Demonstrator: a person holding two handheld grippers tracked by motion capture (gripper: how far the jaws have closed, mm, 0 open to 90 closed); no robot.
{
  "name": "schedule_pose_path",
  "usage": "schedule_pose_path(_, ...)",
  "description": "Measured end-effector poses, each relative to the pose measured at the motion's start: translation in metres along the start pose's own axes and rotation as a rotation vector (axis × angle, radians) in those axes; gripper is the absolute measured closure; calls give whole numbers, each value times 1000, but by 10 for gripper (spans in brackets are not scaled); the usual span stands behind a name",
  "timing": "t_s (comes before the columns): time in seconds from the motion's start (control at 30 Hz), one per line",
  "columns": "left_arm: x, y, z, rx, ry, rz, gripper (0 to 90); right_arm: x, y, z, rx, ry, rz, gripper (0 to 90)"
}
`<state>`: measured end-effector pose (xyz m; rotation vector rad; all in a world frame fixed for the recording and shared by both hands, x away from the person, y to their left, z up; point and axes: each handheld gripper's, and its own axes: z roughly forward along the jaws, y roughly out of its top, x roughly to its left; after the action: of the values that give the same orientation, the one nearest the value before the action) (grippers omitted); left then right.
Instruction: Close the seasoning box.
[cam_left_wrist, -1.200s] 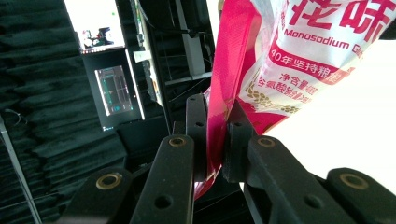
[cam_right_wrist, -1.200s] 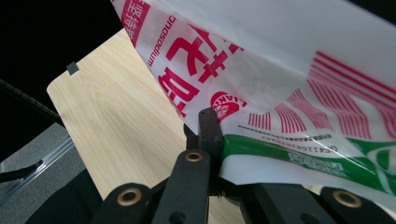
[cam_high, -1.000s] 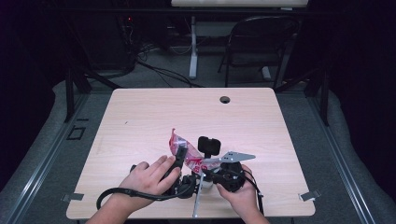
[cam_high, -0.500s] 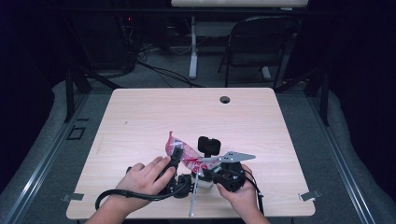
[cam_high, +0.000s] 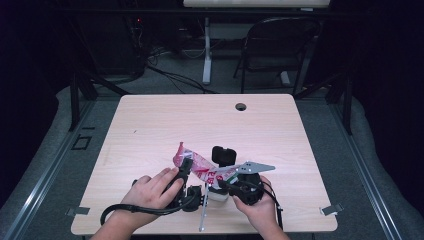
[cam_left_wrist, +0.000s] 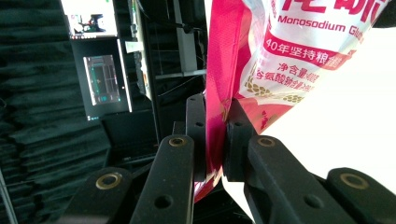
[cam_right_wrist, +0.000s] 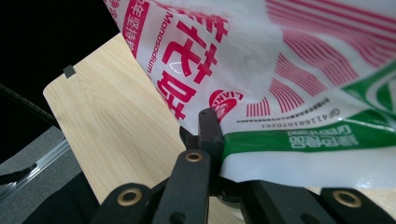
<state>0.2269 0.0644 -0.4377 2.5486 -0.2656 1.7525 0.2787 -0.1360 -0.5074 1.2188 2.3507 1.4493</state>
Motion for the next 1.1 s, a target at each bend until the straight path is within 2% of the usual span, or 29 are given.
schedule_pose_path(0.2, -4, -4, 1, 1, 5, -31, 839, 0, 1, -1, 9, -5, -4, 900)
schedule_pose_path(0.4, -9, -11, 3, 6, -1, -79, 838, 1, 1, -1, 4, -9, -5, 900)
schedule_pose_path(0.5, -11, -12, 4, 2, 8, -88, 836, 1, 2, -1, 6, -12, -8, 900)
schedule_pose_path(0.6, -12, -13, 5, 0, 9, -92, 835, 0, 2, 0, 3, -12, -8, 900)
schedule_pose_path(0.67, -13, -15, 7, 1, 5, -117, 834, -1, 2, 0, -7, -10, -4, 900)
schedule_pose_path(1.1, -25, -28, 12, 9, -4, -187, 823, 1, 4, 0, -29, -11, -9, 900)
